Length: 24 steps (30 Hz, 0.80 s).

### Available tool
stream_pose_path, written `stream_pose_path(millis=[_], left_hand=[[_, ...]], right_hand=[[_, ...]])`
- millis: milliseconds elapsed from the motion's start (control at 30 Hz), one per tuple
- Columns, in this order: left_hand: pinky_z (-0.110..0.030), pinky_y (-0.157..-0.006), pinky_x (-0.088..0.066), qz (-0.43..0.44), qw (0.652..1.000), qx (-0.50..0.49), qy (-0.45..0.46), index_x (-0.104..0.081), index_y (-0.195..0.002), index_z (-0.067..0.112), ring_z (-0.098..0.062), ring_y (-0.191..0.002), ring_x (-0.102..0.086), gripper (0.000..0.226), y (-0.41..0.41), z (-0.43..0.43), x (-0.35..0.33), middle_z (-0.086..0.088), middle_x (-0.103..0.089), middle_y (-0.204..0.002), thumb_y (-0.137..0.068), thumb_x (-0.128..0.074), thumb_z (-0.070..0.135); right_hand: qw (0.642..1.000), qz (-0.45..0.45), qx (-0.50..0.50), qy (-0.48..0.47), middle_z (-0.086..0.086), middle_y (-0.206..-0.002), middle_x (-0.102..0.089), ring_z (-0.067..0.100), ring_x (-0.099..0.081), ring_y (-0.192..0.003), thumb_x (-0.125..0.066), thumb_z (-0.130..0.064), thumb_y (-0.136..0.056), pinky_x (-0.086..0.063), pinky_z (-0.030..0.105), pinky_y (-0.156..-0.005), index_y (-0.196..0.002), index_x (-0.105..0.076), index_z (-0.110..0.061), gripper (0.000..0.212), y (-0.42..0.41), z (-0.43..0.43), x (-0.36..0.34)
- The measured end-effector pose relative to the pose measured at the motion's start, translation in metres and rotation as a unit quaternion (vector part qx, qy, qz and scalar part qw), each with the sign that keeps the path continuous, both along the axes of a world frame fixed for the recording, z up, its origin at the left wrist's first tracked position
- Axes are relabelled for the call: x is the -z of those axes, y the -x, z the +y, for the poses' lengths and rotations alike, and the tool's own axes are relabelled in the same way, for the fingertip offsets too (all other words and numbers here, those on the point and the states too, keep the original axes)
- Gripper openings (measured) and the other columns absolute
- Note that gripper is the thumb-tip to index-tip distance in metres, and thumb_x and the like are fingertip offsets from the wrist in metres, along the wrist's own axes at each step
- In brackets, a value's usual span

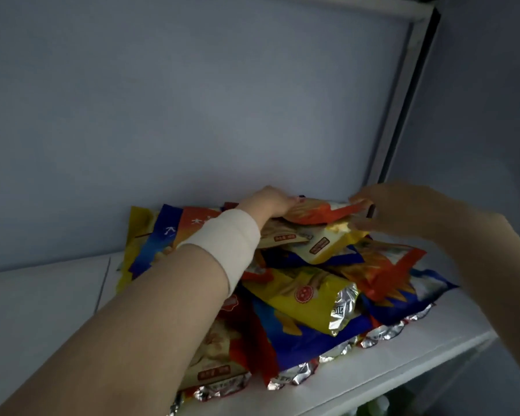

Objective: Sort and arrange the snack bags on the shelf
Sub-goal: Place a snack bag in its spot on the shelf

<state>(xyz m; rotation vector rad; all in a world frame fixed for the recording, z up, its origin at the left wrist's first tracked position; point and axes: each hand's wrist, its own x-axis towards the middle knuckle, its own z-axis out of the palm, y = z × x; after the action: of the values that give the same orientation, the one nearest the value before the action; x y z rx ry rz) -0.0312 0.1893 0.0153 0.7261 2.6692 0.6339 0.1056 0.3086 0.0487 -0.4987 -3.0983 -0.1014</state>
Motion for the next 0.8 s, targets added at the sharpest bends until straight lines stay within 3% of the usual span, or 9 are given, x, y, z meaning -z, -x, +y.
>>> stream_pose_path(millis=[167, 267, 500, 600, 667, 800], left_hand=[[-0.031, -0.086, -0.045, -0.039, 0.994, -0.106, -0.008, -0.043, -0.135, 0.002, -0.027, -0.115, -0.056, 0.07, 0.022, 0.029, 0.017, -0.013, -0.054, -0.132, -0.089, -0.05, 0.054], [-0.028, -0.095, -0.044, -0.017, 0.993, -0.118, 0.027, -0.044, -0.134, 0.0, -0.026, -0.118, -0.055, 0.057, 0.033, 0.037, 0.02, -0.014, -0.054, -0.132, -0.094, -0.049, 0.041], [-0.032, -0.098, -0.043, 0.0, 0.988, -0.143, 0.049, -0.05, -0.129, 0.0, -0.028, -0.118, -0.055, 0.047, 0.043, 0.042, 0.033, -0.015, -0.056, -0.13, -0.092, -0.057, 0.028], [-0.033, -0.091, -0.047, 0.024, 0.983, -0.179, -0.028, -0.058, -0.118, -0.001, -0.03, -0.111, -0.059, 0.038, 0.053, 0.042, 0.039, -0.016, -0.062, -0.121, -0.09, -0.061, 0.024], [-0.033, -0.087, -0.047, 0.055, 0.972, -0.191, -0.127, -0.063, -0.114, 0.001, -0.03, -0.107, -0.062, 0.035, 0.058, 0.04, 0.04, -0.014, -0.066, -0.114, -0.088, -0.062, 0.026], [-0.025, -0.083, -0.045, 0.153, 0.915, -0.135, -0.348, -0.058, -0.122, 0.011, -0.016, -0.098, -0.058, 0.03, 0.038, 0.022, 0.021, -0.001, -0.059, -0.105, -0.092, -0.056, 0.016]], right_hand=[[0.997, 0.006, -0.042, 0.062, -0.003, -0.142, -0.044, 0.016, -0.045, -0.126, -0.049, -0.052, -0.087, -0.036, 0.028, -0.103, -0.141, -0.034, -0.023, 0.063, 0.021, 0.049, 0.003], [0.994, 0.021, -0.061, 0.093, -0.003, -0.141, -0.045, 0.017, -0.048, -0.122, -0.048, -0.054, -0.085, -0.038, 0.028, -0.102, -0.14, -0.036, -0.023, 0.064, 0.031, 0.071, 0.01], [0.981, 0.055, -0.075, 0.169, -0.003, -0.139, -0.048, 0.018, -0.047, -0.124, -0.049, -0.053, -0.085, -0.039, 0.032, -0.104, -0.138, -0.039, -0.023, 0.062, 0.051, 0.093, 0.021], [0.972, 0.081, -0.078, 0.205, -0.001, -0.139, -0.048, 0.018, -0.046, -0.126, -0.051, -0.051, -0.086, -0.035, 0.027, -0.102, -0.139, -0.038, -0.02, 0.063, 0.06, 0.094, 0.026], [0.962, 0.114, -0.07, 0.236, 0.0, -0.142, -0.046, 0.019, -0.043, -0.129, -0.051, -0.048, -0.087, -0.033, 0.029, -0.104, -0.143, -0.033, -0.017, 0.066, 0.063, 0.093, 0.027], [0.933, 0.164, -0.044, 0.317, 0.002, -0.148, -0.038, 0.02, -0.039, -0.133, -0.053, -0.051, -0.085, -0.033, 0.032, -0.106, -0.148, -0.021, -0.013, 0.08, 0.064, 0.088, 0.03]])
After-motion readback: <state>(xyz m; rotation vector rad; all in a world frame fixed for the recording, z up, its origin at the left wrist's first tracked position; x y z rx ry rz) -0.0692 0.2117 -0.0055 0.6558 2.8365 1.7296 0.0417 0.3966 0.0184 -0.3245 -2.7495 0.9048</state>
